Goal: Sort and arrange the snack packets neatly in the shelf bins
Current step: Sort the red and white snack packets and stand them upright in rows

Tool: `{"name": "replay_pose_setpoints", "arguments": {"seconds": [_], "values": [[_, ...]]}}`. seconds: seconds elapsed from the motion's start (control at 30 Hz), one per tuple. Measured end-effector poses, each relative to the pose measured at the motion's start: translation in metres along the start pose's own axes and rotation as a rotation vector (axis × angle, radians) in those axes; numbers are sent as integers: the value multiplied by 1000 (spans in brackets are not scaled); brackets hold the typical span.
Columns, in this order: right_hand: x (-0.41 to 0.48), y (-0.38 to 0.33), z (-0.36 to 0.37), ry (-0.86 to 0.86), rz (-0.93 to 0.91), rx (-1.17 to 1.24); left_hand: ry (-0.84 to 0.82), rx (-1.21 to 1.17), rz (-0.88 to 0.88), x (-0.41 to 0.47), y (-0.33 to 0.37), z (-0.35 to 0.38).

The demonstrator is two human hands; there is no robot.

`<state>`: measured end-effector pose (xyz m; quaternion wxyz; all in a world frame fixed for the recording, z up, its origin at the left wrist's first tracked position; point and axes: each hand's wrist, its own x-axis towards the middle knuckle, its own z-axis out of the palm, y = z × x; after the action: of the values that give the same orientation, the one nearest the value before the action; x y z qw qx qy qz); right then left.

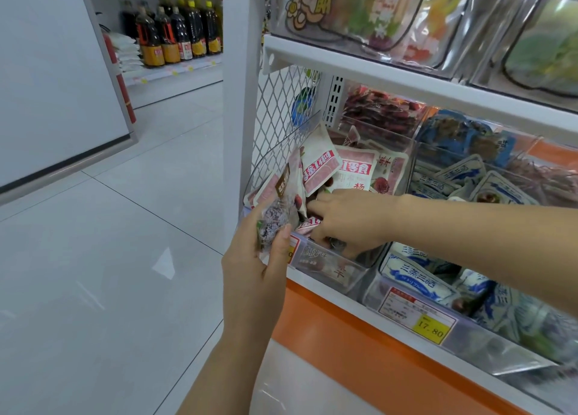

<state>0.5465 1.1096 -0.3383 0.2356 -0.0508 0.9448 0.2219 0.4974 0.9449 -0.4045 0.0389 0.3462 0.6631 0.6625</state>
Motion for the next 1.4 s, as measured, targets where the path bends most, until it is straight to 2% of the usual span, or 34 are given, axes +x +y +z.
{"name": "replay_pose_setpoints", "arguments": {"seconds": [0.13,0.33,0.47,0.57,0.73,0.8,0.87,1.03,1.2,1.3,1.4], "values": [[-2,4,3,69,15,83,-2,-13,3,1,1,0],[-22,10,-4,166,141,360,-1,13,2,2,-4,1],[-51,5,-16,380,256,592,28,-32,11,3,1,-1],[-69,-6,-24,607,389,768,79,-157,-49,2,7,-1],[-88,-34,-36,899,494,898,66,-241,-112,-5,17,-5],[-99,-45,-37,977,544,1005,-5,-252,-136,-12,27,-6],[-112,-55,-35,1024,583,1191,-145,-285,-163,-21,42,-5],[-149,-82,-8,978,676,1636,-560,-475,-209,-55,79,18],[-211,-100,26,910,828,1918,-768,-396,-191,-82,101,51],[-250,-100,42,933,863,2052,-893,-307,-182,-90,123,70],[-282,-97,53,942,949,2163,-889,-256,-211,-97,145,93]]}}
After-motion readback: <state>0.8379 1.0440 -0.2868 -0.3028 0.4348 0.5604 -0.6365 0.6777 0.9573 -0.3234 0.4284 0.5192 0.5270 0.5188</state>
